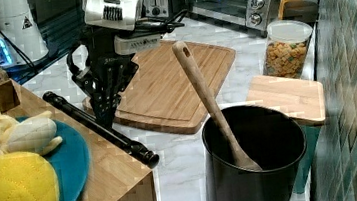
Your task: Close the drawer.
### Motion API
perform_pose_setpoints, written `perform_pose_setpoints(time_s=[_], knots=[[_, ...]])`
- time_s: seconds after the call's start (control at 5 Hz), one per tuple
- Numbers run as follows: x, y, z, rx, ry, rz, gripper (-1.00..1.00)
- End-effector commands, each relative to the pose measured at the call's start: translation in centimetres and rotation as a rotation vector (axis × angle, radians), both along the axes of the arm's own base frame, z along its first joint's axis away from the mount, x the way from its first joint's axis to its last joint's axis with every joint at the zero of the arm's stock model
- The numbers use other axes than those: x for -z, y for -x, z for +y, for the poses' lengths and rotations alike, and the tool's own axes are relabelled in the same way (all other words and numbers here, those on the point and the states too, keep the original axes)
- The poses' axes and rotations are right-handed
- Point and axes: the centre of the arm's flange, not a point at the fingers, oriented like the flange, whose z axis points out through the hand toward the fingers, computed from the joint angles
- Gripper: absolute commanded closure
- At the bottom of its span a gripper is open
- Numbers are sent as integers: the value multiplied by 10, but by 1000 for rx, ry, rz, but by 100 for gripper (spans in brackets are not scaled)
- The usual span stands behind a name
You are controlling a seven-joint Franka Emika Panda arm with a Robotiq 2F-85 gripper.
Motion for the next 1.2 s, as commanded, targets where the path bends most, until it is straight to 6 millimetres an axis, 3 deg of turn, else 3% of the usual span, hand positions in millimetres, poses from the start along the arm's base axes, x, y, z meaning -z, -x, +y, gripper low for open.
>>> perform_pose_setpoints(time_s=[0.2, 1.2], knots=[[-89, 63, -151, 222, 169, -144, 100], [-89, 63, -151, 221, 170, -144, 100]])
